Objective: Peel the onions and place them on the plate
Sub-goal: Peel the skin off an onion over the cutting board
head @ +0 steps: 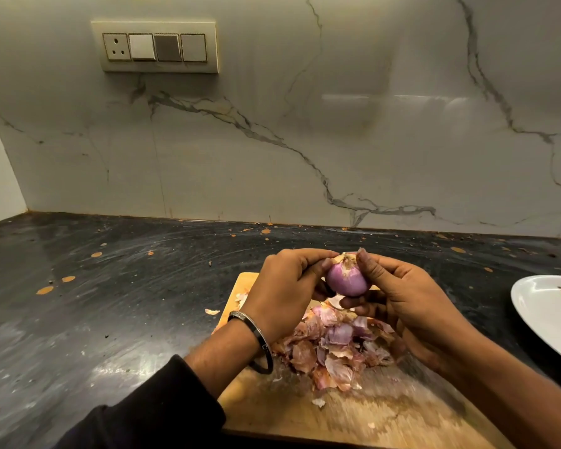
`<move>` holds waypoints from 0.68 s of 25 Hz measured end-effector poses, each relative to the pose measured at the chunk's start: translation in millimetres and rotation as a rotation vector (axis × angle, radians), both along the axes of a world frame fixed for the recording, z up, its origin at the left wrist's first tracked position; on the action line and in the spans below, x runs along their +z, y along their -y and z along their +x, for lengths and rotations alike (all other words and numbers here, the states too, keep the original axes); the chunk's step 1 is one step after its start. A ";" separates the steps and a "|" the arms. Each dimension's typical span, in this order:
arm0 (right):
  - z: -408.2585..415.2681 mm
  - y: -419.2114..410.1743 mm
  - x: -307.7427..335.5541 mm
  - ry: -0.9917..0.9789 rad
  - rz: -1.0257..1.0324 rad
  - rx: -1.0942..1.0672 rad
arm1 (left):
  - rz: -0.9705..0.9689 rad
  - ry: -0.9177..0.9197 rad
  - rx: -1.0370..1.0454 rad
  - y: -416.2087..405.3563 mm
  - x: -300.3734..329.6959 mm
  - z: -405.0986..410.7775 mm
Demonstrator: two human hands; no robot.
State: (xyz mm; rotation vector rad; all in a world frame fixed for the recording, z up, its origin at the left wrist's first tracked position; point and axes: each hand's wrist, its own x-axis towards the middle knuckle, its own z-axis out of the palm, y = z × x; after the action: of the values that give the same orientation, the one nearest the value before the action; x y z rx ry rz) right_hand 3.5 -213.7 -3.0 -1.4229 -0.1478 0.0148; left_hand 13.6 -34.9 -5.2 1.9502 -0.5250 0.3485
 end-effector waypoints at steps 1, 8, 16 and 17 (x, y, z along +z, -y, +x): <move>-0.1 0.2 0.1 0.008 -0.006 -0.004 | 0.027 0.029 0.012 0.3 -0.3 -0.9; 0.2 -1.7 -1.1 0.047 -0.032 0.010 | 0.109 0.179 0.116 3.5 -2.7 -0.4; 1.5 1.1 -3.0 0.109 -0.059 0.032 | -0.120 -0.003 0.025 0.3 -1.1 3.8; 1.6 2.0 -3.5 0.117 -0.087 0.037 | -0.121 -0.024 -0.003 0.1 -1.2 4.1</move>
State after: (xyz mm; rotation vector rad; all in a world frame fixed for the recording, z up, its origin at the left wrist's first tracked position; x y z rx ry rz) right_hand 5.1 -215.6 -6.5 -1.5080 -0.2732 -0.0320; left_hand 17.8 -34.9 -6.4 1.8348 -0.4806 0.3460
